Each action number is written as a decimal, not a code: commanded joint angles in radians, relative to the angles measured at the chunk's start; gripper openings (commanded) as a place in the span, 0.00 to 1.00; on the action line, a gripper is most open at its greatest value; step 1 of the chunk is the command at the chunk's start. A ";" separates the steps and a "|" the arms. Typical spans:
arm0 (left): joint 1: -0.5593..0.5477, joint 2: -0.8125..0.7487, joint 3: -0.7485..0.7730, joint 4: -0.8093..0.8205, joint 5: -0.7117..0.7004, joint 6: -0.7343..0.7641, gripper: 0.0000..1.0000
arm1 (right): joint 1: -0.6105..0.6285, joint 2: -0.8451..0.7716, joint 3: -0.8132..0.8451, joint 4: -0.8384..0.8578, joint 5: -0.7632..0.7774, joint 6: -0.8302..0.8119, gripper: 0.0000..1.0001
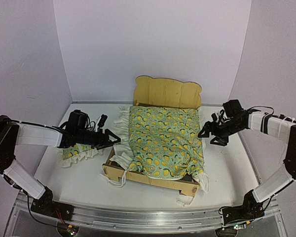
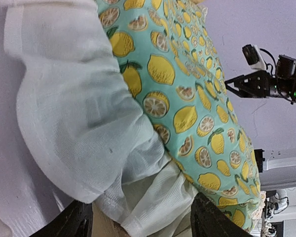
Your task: Set up the pet bed
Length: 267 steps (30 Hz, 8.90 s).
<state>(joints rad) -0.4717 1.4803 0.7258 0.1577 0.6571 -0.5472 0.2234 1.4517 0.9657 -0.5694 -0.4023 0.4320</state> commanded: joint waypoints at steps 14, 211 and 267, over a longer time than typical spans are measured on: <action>-0.474 0.092 -0.041 0.362 -0.172 -0.257 0.46 | 0.033 0.639 0.530 0.353 -0.261 0.024 0.72; -0.512 0.338 0.325 0.357 -0.541 0.346 0.00 | 0.362 0.061 0.216 0.347 -0.204 -0.626 0.00; -0.512 0.049 0.495 -0.111 -0.766 0.657 0.00 | 0.330 0.016 0.209 0.344 -0.208 -0.613 0.00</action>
<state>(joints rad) -0.9836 1.5791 1.1278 0.0452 0.0189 0.0257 0.5606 1.5108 1.1324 -0.2508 -0.6060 -0.1856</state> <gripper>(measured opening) 0.012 0.019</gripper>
